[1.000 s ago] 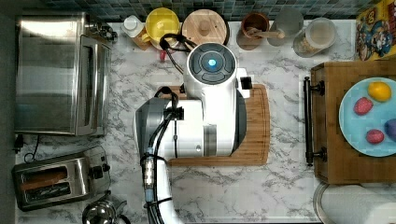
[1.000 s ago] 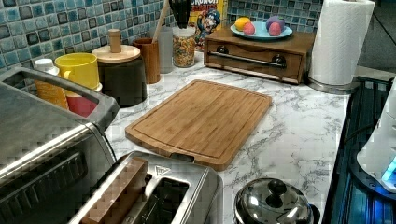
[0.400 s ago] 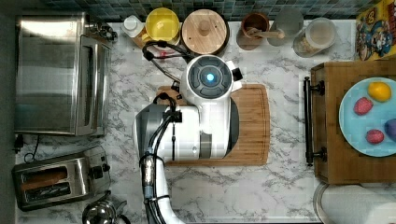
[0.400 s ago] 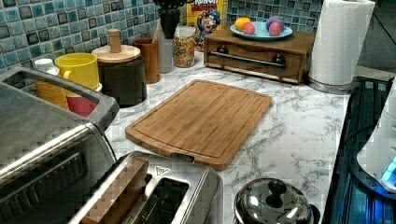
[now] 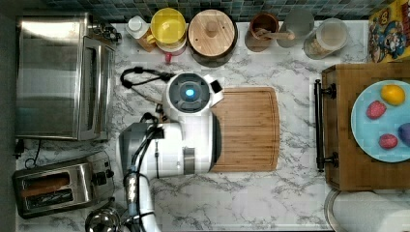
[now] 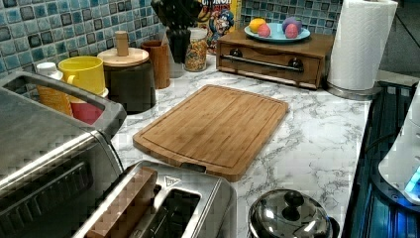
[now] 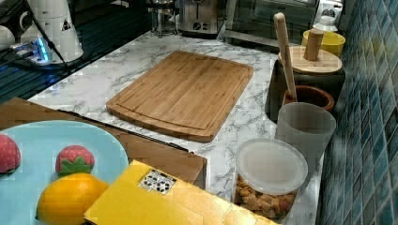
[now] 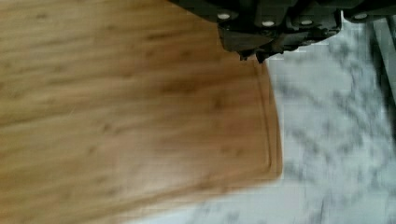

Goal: Turn on the toaster.

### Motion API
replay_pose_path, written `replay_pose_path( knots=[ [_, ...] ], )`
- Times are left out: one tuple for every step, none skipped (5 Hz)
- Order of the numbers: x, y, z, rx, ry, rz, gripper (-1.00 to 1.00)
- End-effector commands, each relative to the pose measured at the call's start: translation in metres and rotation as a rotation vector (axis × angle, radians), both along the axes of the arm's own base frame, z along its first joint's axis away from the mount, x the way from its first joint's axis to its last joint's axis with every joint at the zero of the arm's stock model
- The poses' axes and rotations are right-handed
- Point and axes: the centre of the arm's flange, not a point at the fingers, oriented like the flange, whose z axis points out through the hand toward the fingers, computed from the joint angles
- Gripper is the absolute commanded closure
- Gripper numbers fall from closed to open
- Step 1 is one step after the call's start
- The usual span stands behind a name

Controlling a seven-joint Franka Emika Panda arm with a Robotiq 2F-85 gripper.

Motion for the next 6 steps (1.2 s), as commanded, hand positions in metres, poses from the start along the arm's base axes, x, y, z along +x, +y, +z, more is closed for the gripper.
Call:
replay_pose_path(
  knots=[
    [-0.08,0.137,0.063,0.104,-0.14,0.376,1.0],
    [-0.094,0.161,0.043,0.095,-0.067,0.45,1.0],
    [-0.115,0.183,0.021,0.075,-0.031,0.495,1.0],
    [-0.132,0.192,0.012,0.097,-0.025,0.512,1.0],
    [-0.137,0.199,0.008,0.113,-0.011,0.533,1.0],
    [-0.144,0.212,0.0,0.116,0.007,0.574,1.0]
  ],
)
